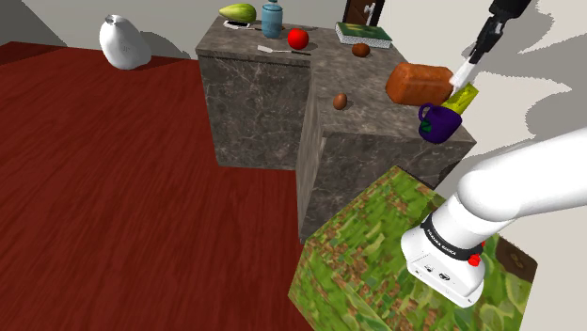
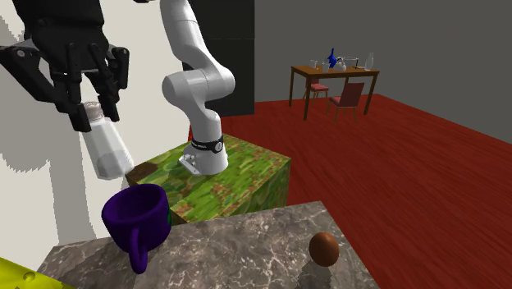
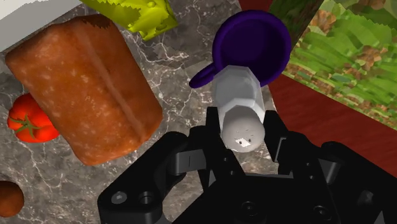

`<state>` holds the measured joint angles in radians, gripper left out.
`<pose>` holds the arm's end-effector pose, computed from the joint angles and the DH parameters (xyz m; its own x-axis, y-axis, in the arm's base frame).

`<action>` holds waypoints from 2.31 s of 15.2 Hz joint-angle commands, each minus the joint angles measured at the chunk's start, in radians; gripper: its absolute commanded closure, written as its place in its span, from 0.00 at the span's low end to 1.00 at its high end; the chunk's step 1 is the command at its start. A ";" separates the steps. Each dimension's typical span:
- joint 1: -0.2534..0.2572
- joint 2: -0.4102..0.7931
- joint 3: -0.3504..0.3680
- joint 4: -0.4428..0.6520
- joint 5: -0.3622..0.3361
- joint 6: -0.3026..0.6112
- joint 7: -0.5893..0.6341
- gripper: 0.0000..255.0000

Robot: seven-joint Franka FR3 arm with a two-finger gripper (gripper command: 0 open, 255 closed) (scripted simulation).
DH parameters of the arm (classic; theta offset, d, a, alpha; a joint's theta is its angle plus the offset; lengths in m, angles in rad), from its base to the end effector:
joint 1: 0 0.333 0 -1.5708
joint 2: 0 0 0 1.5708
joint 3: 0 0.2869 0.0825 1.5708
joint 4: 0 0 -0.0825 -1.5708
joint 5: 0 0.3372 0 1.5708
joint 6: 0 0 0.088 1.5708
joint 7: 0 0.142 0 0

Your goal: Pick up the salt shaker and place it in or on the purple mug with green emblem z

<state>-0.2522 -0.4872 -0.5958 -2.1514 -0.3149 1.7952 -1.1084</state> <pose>0.2226 -0.3472 0.5067 0.9326 0.3607 -0.0122 0.3605 -0.9296 0.0762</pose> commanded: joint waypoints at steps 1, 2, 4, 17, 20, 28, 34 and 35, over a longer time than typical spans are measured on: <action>-0.003 -0.003 -0.006 -0.023 -0.005 0.021 -0.001 1.00; -0.004 -0.003 -0.008 -0.036 -0.007 0.034 0.000 1.00; -0.006 -0.002 -0.014 -0.062 -0.011 0.061 0.003 1.00; -0.011 0.031 -0.062 -0.214 -0.033 0.246 0.011 1.00; -0.011 0.031 -0.062 -0.214 -0.033 0.246 0.011 1.00; -0.011 0.031 -0.062 -0.214 -0.033 0.246 0.011 0.00; -0.012 -0.003 -0.028 -0.141 -0.025 0.139 0.013 0.00; -0.011 -0.009 -0.019 -0.120 -0.022 0.111 0.013 0.00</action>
<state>-0.2645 -0.4897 -0.6244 -2.3000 -0.3414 1.9433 -1.0932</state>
